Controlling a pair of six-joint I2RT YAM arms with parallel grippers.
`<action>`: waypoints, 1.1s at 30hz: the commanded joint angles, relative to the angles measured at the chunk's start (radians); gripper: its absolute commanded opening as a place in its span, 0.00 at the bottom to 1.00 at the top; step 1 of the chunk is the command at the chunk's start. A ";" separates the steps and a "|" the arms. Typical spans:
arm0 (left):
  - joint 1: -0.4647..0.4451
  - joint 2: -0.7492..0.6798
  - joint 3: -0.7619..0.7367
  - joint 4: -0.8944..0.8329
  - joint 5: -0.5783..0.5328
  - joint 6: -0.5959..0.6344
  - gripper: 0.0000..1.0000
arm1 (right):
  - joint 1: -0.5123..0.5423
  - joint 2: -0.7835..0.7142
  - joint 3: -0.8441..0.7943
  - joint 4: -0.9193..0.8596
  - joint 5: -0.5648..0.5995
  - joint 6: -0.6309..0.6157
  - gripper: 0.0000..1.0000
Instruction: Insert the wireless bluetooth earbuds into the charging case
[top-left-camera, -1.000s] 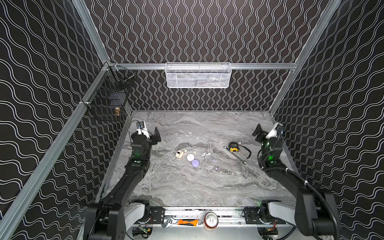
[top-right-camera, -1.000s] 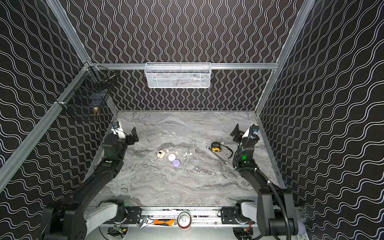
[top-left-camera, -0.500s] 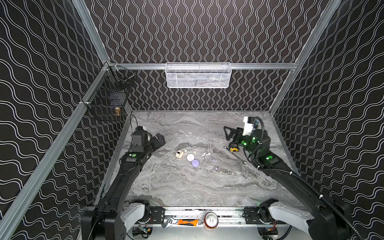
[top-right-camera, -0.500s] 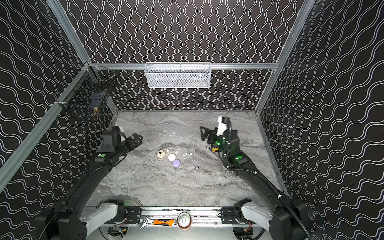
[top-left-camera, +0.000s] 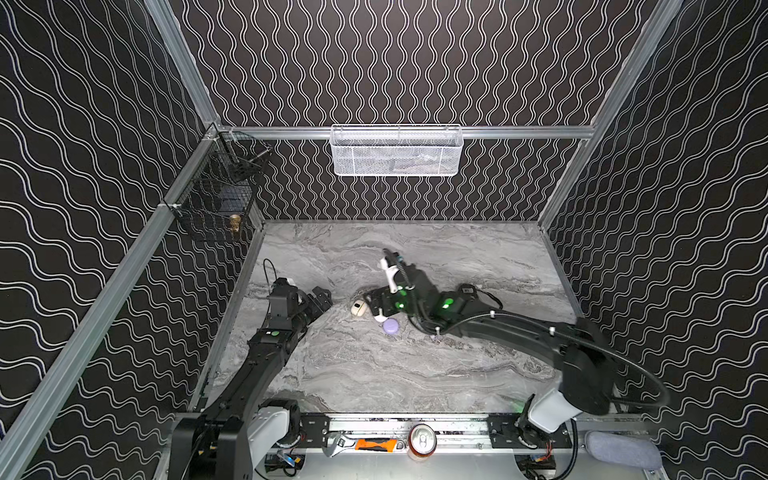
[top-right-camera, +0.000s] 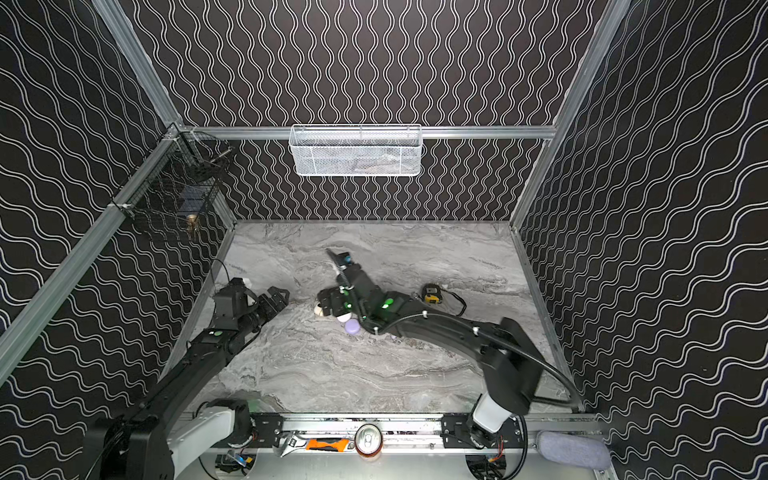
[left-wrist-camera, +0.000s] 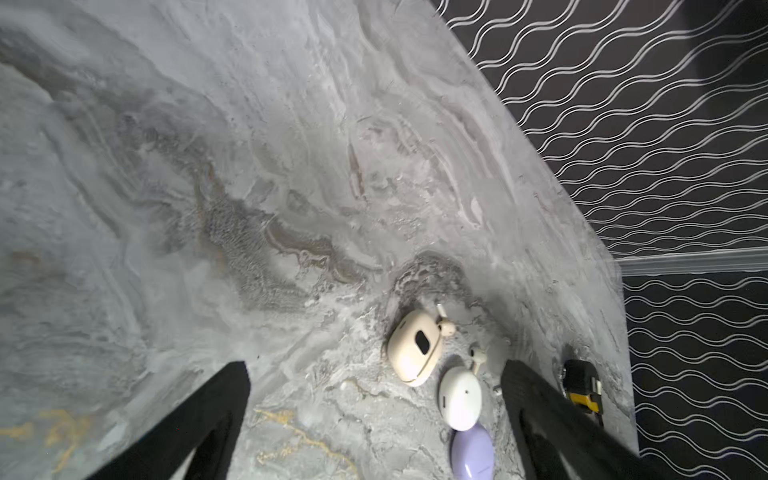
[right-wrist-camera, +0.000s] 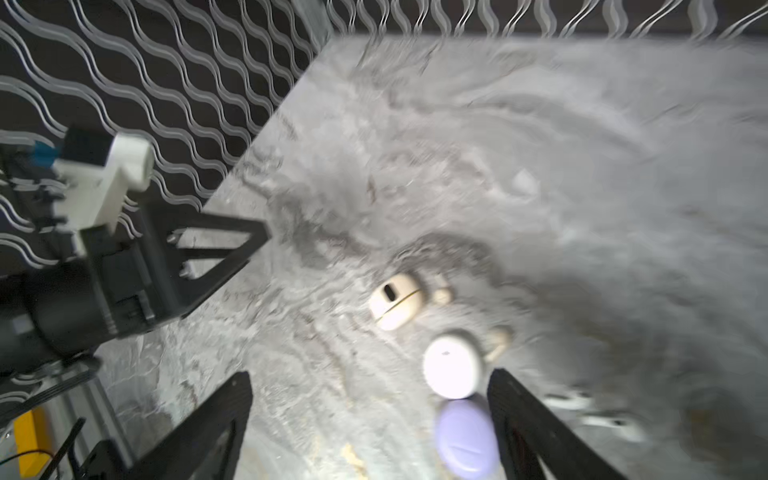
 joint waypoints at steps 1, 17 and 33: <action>0.008 -0.004 0.004 0.041 -0.062 0.009 0.99 | 0.034 0.084 0.075 -0.089 0.111 0.142 0.87; 0.011 -0.239 0.021 -0.252 -0.434 -0.049 0.99 | 0.064 0.342 0.217 -0.075 0.198 0.469 0.87; 0.011 -0.260 0.036 -0.277 -0.449 -0.047 0.99 | 0.069 0.639 0.517 -0.286 0.292 0.545 0.79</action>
